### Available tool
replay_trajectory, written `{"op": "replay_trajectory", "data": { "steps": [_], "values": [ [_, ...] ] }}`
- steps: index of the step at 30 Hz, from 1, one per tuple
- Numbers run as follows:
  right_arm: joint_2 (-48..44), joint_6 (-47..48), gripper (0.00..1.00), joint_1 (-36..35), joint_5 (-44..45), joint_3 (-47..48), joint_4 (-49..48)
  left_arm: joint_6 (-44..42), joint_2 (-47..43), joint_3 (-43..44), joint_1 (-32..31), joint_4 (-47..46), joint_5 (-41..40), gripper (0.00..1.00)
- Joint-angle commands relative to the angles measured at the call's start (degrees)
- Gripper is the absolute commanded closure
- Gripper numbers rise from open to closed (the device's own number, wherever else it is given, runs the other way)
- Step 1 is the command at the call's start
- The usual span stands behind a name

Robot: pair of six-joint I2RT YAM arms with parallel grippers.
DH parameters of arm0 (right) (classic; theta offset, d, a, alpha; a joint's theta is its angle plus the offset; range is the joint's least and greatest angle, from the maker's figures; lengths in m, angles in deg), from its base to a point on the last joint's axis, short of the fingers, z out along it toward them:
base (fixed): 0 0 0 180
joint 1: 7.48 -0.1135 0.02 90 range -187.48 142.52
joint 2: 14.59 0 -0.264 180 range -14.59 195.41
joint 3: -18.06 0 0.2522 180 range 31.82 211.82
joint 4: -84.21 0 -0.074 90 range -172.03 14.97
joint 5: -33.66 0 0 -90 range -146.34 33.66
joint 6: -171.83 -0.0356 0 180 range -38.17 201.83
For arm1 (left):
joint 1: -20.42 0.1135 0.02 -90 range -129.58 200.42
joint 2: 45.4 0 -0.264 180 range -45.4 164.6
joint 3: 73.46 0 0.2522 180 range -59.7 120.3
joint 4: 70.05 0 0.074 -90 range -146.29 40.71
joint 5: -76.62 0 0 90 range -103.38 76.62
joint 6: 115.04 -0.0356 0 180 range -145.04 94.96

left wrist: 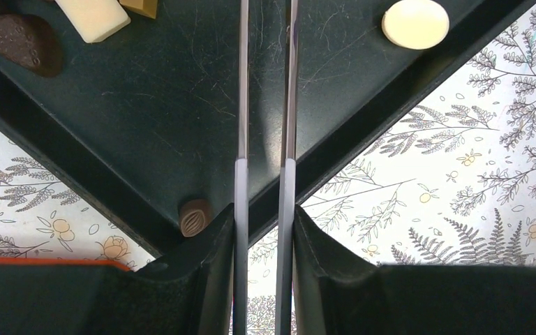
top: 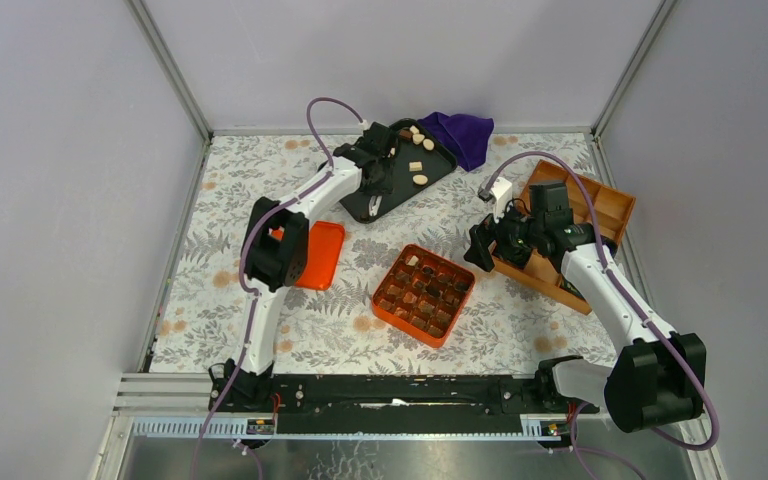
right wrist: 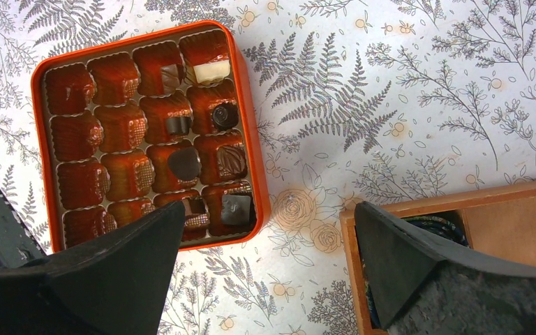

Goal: Pack the chocolate
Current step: Pick up the fake chocolate from the plate, then place the fake chocolate in the packing box.

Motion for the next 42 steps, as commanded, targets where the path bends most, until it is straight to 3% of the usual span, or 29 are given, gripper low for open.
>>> {"op": "replay_trajectory", "data": {
  "steps": [1,11,17,23,29,35,42],
  "values": [
    [-1.14,0.96,0.00,-0.48,-0.32,-0.09,-1.74,-0.26,-4.37,0.76,0.30,-0.43,0.93,1.00],
    [-1.14,1.34,0.00,-0.46,-0.52,-0.36,-1.56,-1.00,-26.32,-18.69,0.20,-8.79,7.10,1.00],
    [-1.29,2.00,0.00,-0.46,-0.70,-0.46,-1.26,1.71,-44.65,-36.82,-2.85,-12.11,13.87,1.00],
    [-0.51,2.43,0.00,-0.46,-1.35,-0.50,-1.09,10.63,-66.00,-58.58,-11.81,-14.36,15.35,1.00],
    [-0.26,2.70,0.00,-0.46,-1.60,-0.79,-1.10,22.65,-83.11,-70.68,-25.47,-13.94,8.60,1.00],
    [0.07,2.89,0.00,-0.46,-1.90,-0.90,-1.08,29.64,-86.00,-74.49,-34.44,-9.73,1.79,1.00],
    [0.31,3.04,0.00,-0.46,-2.46,-0.99,-1.03,31.10,-78.18,-69.16,-41.81,-3.03,-6.76,1.00]
  ]
}}
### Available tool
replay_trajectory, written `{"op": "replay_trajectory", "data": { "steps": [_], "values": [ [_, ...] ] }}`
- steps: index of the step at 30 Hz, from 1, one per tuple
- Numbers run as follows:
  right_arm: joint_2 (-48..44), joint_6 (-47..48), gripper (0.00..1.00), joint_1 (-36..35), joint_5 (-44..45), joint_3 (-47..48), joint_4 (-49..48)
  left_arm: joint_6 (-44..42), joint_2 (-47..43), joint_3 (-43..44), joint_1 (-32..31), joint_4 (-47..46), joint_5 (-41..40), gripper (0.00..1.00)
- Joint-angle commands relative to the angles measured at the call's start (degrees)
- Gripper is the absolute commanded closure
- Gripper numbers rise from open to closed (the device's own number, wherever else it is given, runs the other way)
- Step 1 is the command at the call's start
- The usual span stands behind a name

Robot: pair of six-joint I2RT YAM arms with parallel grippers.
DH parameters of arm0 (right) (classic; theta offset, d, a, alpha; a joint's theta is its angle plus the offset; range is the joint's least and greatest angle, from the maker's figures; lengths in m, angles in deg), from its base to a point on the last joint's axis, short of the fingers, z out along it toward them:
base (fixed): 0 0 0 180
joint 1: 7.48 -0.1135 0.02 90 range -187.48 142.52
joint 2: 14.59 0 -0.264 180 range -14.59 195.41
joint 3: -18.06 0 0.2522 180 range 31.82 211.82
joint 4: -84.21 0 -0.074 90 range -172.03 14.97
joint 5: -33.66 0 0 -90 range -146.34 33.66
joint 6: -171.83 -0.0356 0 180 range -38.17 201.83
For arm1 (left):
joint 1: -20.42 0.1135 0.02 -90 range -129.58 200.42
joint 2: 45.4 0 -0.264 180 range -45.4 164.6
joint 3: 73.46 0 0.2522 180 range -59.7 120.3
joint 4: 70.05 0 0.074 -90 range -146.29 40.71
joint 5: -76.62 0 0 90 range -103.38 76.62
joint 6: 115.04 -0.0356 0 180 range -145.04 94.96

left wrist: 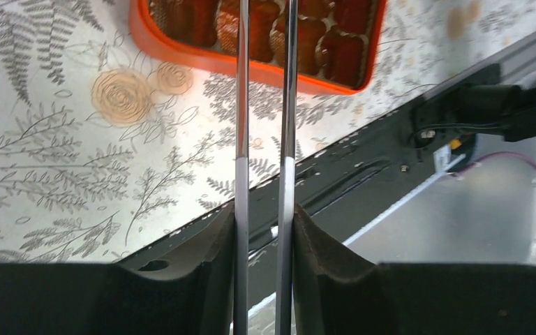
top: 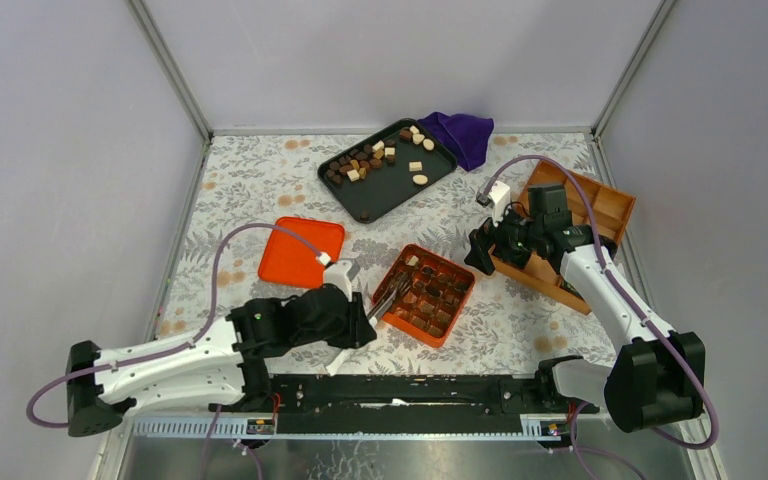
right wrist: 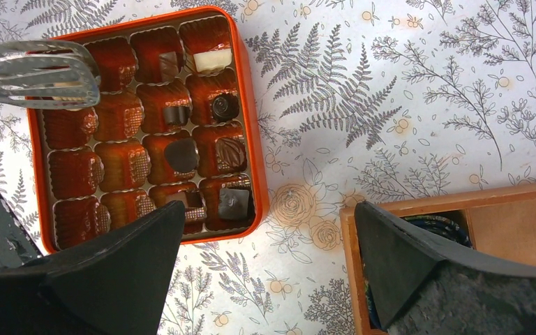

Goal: Pack the chocolate
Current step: Place the fake chocolate in the packing box.

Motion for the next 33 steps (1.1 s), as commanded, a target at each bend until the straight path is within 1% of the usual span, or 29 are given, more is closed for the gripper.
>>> {"op": "replay_trajectory", "data": {
  "steps": [1,7,14,20,25,28,33],
  "values": [
    [0.33,0.83,0.00,-0.42,-2.33,0.08,-1.01,2.24,4.34,5.08,-2.79,3.51,-8.62,1.00],
    [0.29,0.93,0.00,-0.42,-2.54,0.17,-0.92,1.38,8.18,7.69,-3.24,7.41,-12.14,1.00],
    [0.40,0.92,0.00,-0.47,-2.54,0.08,-0.99,-0.12,10.27,8.88,-3.28,7.65,-12.69,0.99],
    [0.44,0.92,0.00,-0.47,-2.37,-0.01,-1.01,-0.24,10.63,8.63,-3.24,7.54,-12.07,0.89],
    [0.44,0.88,0.00,-0.43,-2.16,-0.05,-1.08,-0.86,11.74,8.75,-3.24,7.57,-12.12,0.73],
    [0.46,0.92,0.00,-0.42,-2.07,-0.09,-1.19,-1.22,12.48,8.97,-3.24,7.54,-12.18,0.66],
    [0.51,0.93,0.00,-0.42,-2.06,-0.10,-1.19,-1.55,12.65,9.41,-3.28,7.60,-12.66,0.60]
  ]
}}
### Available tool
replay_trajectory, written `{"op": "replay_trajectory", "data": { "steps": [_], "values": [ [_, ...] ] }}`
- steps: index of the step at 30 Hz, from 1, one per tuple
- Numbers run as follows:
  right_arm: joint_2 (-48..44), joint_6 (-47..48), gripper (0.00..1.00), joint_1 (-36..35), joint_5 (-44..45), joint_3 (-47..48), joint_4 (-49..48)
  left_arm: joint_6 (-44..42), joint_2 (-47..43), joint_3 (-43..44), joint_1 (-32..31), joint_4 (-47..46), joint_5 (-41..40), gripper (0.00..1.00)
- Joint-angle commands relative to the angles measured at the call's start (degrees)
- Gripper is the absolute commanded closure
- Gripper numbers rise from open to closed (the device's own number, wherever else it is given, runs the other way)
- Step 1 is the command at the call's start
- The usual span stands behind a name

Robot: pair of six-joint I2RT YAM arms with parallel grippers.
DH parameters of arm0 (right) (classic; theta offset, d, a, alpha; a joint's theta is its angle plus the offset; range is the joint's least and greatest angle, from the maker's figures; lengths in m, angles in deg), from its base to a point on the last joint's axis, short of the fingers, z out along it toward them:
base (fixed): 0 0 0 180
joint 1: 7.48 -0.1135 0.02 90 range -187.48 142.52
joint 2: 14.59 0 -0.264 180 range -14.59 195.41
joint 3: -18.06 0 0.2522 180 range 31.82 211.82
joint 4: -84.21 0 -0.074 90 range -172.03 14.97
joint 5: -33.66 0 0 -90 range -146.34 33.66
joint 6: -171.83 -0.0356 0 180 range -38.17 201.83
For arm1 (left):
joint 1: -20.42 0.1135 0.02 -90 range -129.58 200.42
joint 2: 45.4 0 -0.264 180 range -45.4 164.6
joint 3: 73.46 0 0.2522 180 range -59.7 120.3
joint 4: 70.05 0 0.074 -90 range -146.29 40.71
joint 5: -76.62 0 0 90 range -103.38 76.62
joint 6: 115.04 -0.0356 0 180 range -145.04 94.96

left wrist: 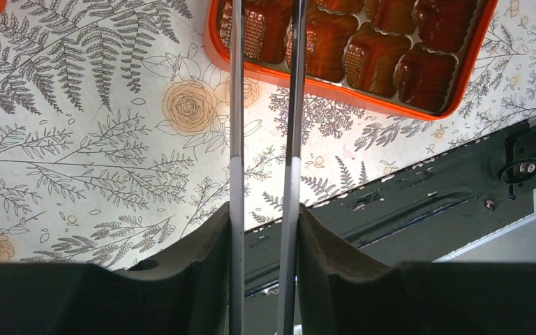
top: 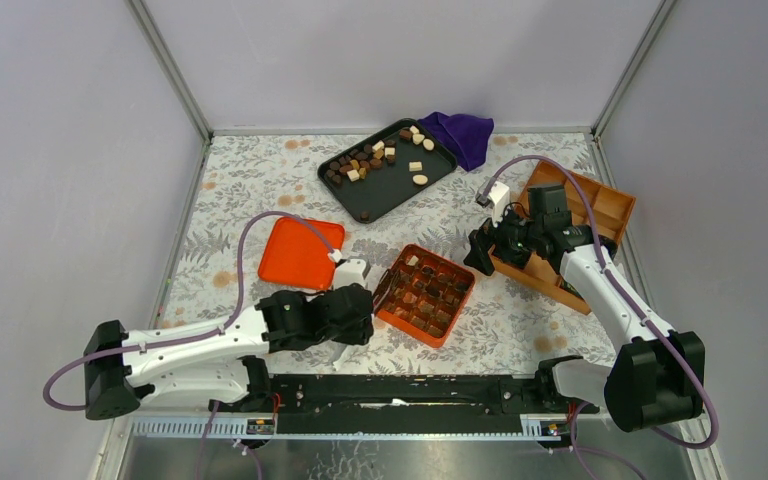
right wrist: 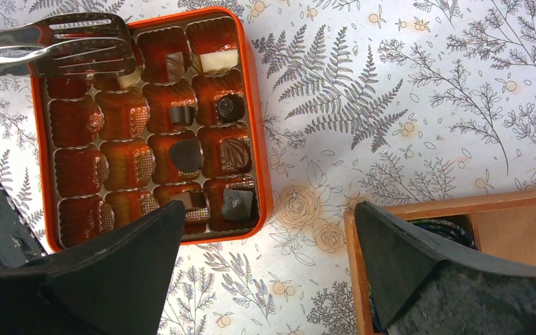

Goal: Pack the chocolate
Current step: Place the fake chocolate in the packing box.

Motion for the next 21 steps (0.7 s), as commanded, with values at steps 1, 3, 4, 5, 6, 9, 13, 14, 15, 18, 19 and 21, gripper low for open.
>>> {"op": "replay_trajectory", "data": {
  "steps": [1,3,4,5,6,9,13,14,15,18,19,21],
  "values": [
    [0.42,0.69,0.00,-0.40,-1.04,-0.03,-1.19,-0.98,-0.46,2.83,-0.27,-0.59,-2.82,0.59],
    [0.42,0.64,0.00,-0.40,-1.14,-0.03,-1.19,-1.05,-0.64,2.92,-0.31,-0.60,-2.97,0.58],
    [0.42,0.66,0.00,-0.41,-1.06,-0.03,-1.16,-1.07,-0.74,2.93,-0.31,-0.65,-3.10,0.58],
    [0.42,0.66,0.01,-0.41,-1.04,0.01,-1.11,-1.06,-0.87,3.03,-0.31,-0.61,-3.15,0.58],
    [0.36,0.69,0.00,-0.41,-1.07,-0.07,-1.10,-1.04,-1.07,3.11,-0.31,-0.59,-3.35,0.58],
    [0.34,0.65,0.00,-0.41,-1.12,-0.04,-1.10,-1.25,-2.00,3.89,-0.33,-0.69,-4.76,0.61],
    [0.34,0.69,0.00,-0.42,-1.13,-0.03,-1.09,-3.71,-2.94,7.04,0.33,-1.86,-6.81,0.63],
    [0.38,0.69,0.00,-0.40,-1.19,-0.03,-1.10,-5.20,-2.90,7.85,1.14,-2.16,-6.75,0.63],
    [0.34,0.65,0.00,-0.40,-1.13,-0.03,-1.05,-6.46,-2.71,8.57,2.51,-2.82,-6.04,0.63],
    [0.34,0.70,0.00,-0.40,-1.12,-0.03,-1.10,-11.18,-1.83,9.12,9.23,-7.02,-0.12,0.63],
    [0.34,0.77,0.00,-0.40,-1.18,-0.03,-1.09,-12.73,-1.44,9.01,11.86,-8.68,2.30,0.63],
    [0.25,0.74,0.00,-0.40,-1.08,-0.03,-0.99,-15.77,0.16,9.08,17.65,-12.31,7.48,0.63]
  ]
}}
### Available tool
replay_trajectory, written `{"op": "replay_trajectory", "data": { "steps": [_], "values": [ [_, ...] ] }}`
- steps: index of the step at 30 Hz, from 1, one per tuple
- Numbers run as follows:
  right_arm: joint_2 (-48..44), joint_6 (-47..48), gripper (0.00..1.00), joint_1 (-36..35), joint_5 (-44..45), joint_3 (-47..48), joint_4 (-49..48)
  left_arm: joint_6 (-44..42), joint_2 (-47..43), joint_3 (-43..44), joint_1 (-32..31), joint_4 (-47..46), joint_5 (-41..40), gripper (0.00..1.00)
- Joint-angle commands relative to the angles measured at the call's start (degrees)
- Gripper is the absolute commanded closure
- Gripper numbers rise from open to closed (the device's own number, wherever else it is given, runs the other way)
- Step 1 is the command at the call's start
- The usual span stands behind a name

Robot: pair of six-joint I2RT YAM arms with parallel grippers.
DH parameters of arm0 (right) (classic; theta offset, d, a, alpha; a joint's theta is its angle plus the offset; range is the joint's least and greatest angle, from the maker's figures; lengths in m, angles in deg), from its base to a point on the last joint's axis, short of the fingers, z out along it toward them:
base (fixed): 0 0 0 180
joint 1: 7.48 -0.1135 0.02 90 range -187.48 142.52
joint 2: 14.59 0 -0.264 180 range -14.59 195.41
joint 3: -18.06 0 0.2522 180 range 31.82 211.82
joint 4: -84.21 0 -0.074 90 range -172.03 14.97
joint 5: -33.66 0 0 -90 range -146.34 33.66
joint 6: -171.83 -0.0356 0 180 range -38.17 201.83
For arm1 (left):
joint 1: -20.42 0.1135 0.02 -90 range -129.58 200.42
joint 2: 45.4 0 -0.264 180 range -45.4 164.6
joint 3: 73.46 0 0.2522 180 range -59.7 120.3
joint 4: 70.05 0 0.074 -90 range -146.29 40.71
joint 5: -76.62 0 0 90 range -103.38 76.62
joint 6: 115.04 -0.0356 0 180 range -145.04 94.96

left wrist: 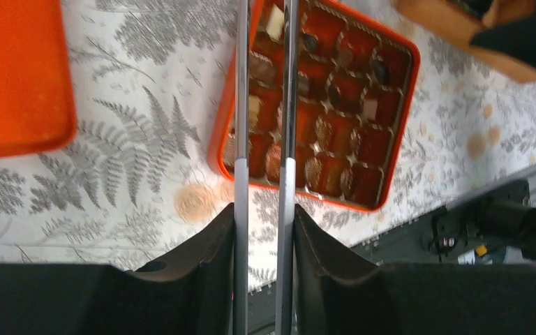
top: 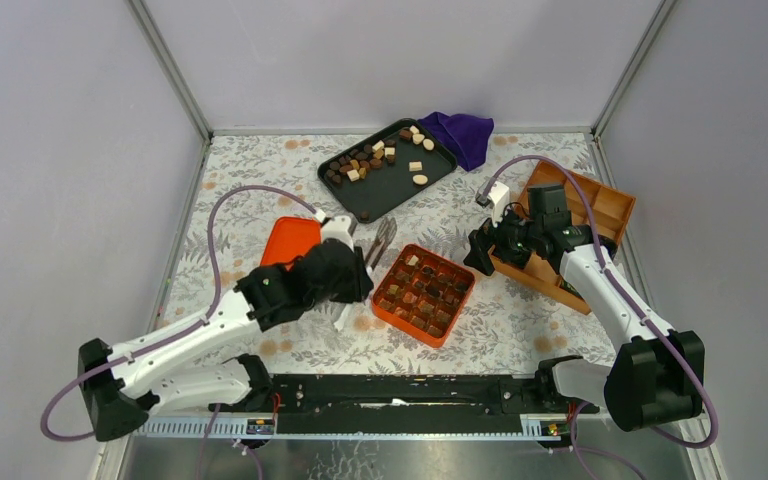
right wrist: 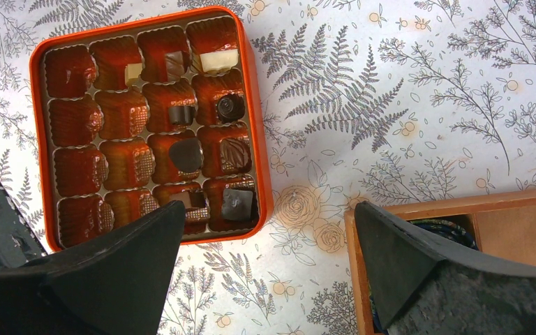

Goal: Pack the chocolate
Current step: Place the fake chocolate in the packing box, then pick up the fake chocolate from the plate.

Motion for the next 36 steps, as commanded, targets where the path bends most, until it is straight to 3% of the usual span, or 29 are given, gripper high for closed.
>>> {"op": "replay_trajectory", "data": {
  "steps": [1,5,10,16,21,27,36],
  "values": [
    [0.04,0.75,0.00,-0.40,-1.06,0.01,-0.98,-8.93,2.58,1.89,11.08,-10.19,9.42,0.63],
    [0.18,0.82,0.00,-0.41,-1.19,0.01,-0.97,-14.29,10.44,6.26,23.73,-14.44,15.71,0.63],
    [0.19,0.78,0.00,-0.44,-1.21,-0.14,-1.21,-19.17,26.98,18.16,31.35,-14.52,18.78,0.63],
    [1.14,0.81,0.00,-1.13,-0.49,-0.16,-1.51,-22.77,46.47,34.84,32.94,-10.33,19.02,0.64],
    [1.99,0.95,0.00,-2.47,0.72,0.01,-1.79,-23.73,55.71,46.13,33.06,-6.37,16.88,0.63],
    [2.99,0.91,0.00,-3.58,2.63,0.28,-2.15,-24.79,61.60,54.85,33.03,-2.43,11.98,0.62],
    [3.28,0.92,0.00,-4.00,3.31,0.37,-2.24,-26.54,66.17,59.83,33.70,0.70,9.65,0.60]
  ]
}}
